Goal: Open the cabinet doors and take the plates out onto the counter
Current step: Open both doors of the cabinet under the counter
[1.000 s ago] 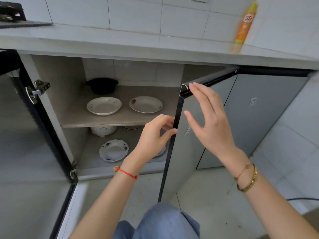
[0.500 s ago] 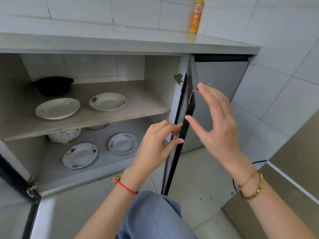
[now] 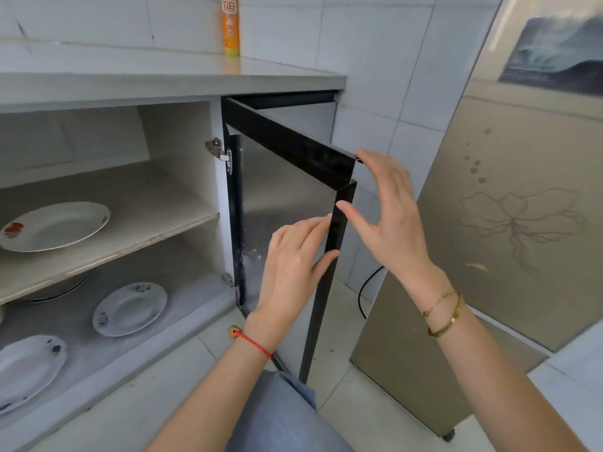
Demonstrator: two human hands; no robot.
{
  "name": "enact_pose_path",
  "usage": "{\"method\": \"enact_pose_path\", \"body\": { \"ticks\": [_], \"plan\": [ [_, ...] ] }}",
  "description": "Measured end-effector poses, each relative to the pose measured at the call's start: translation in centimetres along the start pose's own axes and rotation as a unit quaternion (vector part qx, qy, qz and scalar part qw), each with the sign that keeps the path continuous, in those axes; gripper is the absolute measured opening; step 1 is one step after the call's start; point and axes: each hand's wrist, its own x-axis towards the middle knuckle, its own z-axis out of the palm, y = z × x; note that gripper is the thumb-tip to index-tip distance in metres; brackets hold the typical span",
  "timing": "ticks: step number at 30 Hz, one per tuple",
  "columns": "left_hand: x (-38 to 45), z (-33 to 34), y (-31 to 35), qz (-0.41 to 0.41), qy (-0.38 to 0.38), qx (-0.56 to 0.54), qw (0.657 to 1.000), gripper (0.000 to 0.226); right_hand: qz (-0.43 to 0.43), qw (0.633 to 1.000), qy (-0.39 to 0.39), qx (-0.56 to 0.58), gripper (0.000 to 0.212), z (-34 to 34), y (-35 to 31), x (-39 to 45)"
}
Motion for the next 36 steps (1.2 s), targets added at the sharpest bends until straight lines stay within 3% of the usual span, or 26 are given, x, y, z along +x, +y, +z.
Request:
{"method": "enact_pose_path", "body": {
  "ticks": [14,28,36],
  "plan": [
    [4.9,6.4,1.6,-0.021,-0.138,0.025,0.990,0.062,0.083,0.992,-0.033,-0.091,0.061,-0.9,7.3,1.4],
    [4.3,5.3,1.0,-0.025,-0.144,0.018,0.989,0.062,0.064,0.994,-0.051,-0.076,0.060,-1.9,6.1,1.6],
    [2.6,-1.0,-0.5,-0.042,-0.087,0.002,0.995,0.047,0.008,0.997,-0.002,-0.077,0.047,-2.3,2.3,2.1]
  ]
}}
